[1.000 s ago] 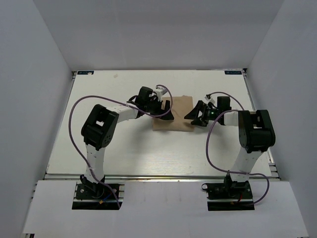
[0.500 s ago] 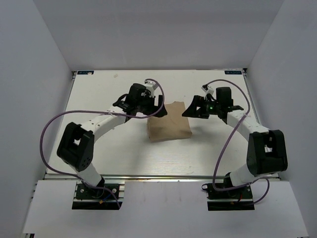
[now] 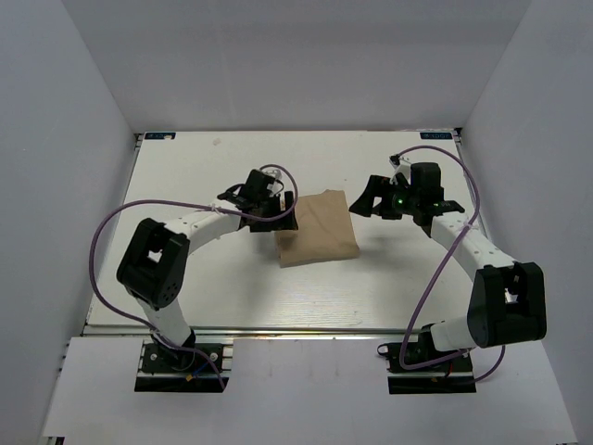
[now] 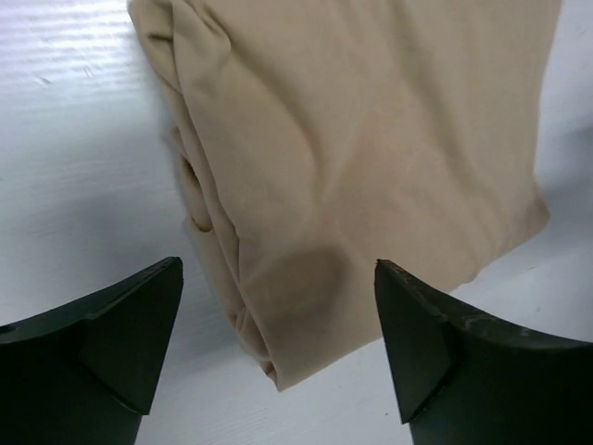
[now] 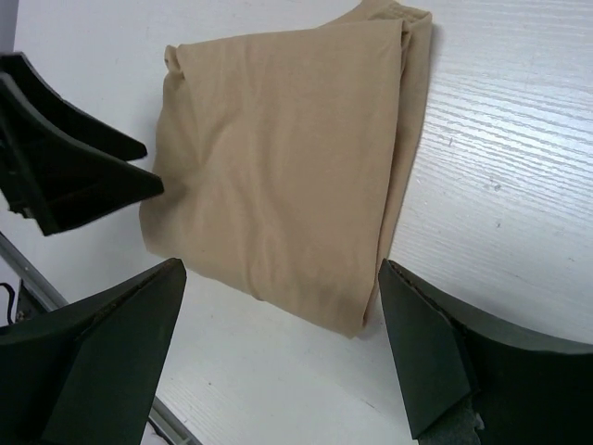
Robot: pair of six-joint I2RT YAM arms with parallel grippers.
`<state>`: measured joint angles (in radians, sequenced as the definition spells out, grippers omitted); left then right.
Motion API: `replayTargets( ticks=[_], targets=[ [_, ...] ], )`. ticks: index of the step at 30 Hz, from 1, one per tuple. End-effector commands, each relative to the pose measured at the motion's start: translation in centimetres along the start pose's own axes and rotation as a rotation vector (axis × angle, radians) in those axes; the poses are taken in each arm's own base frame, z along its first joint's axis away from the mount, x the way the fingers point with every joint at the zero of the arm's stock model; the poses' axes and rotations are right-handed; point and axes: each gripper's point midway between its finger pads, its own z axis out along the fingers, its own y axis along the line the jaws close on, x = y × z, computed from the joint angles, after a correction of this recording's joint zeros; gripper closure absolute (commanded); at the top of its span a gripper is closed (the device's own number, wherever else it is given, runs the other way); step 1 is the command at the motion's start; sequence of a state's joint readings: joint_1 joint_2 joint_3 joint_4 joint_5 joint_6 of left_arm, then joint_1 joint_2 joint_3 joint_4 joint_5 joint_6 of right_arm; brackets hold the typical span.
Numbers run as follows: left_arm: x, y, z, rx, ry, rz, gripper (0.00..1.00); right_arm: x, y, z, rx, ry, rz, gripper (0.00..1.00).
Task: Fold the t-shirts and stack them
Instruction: Put the neatly folded tshirt into the corner of the board with the left arm
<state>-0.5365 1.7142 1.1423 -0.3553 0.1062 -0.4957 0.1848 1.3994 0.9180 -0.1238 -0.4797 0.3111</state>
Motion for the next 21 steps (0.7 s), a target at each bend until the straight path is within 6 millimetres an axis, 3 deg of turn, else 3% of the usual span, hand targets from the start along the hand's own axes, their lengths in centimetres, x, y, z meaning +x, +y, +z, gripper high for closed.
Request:
replayTargets(
  ticks=[1, 6, 10, 15, 17, 18, 19, 21],
  targets=[
    [1.7, -0.2, 1.5, 0.012, 0.056, -0.042, 0.09, -0.4, -0.1, -0.4, 0.024, -0.031, -0.001, 0.1],
    [3.0, 1.0, 2.7, -0.027, 0.097, -0.036, 0.14, -0.3, -0.1, -0.4, 0.019, -0.026, 0.001, 0.1],
    [4.4, 1.5, 3.5, -0.029, 0.144, -0.042, 0.31, -0.3, 0.0, -0.4, 0.018, -0.026, 0.004, 0.1],
    [4.7, 1.8, 4.5, -0.029, 0.149, -0.024, 0.58, -0.5, 0.0, -0.3, 0.013, -0.025, 0.005, 0.1],
    [3.9, 1.6, 4.8, -0.018, 0.137, 0.027, 0.84, -0.9, 0.3, -0.4, 0.005, -0.034, -0.004, 0.1],
    [3.9, 1.8, 4.9, -0.033, 0.147, 0.041, 0.93, -1.0, 0.4, -0.4, -0.004, -0.03, -0.006, 0.1],
    [2.6, 1.4, 4.6, -0.04, 0.127, 0.043, 1.0, -1.1, 0.3, -0.5, 0.0, -0.027, -0.009, 0.1],
    [1.2, 2.6, 4.0, -0.093, 0.101, 0.113, 1.0, -1.2, 0.3, -0.6, 0.008, -0.029, -0.011, 0.1]
  ],
)
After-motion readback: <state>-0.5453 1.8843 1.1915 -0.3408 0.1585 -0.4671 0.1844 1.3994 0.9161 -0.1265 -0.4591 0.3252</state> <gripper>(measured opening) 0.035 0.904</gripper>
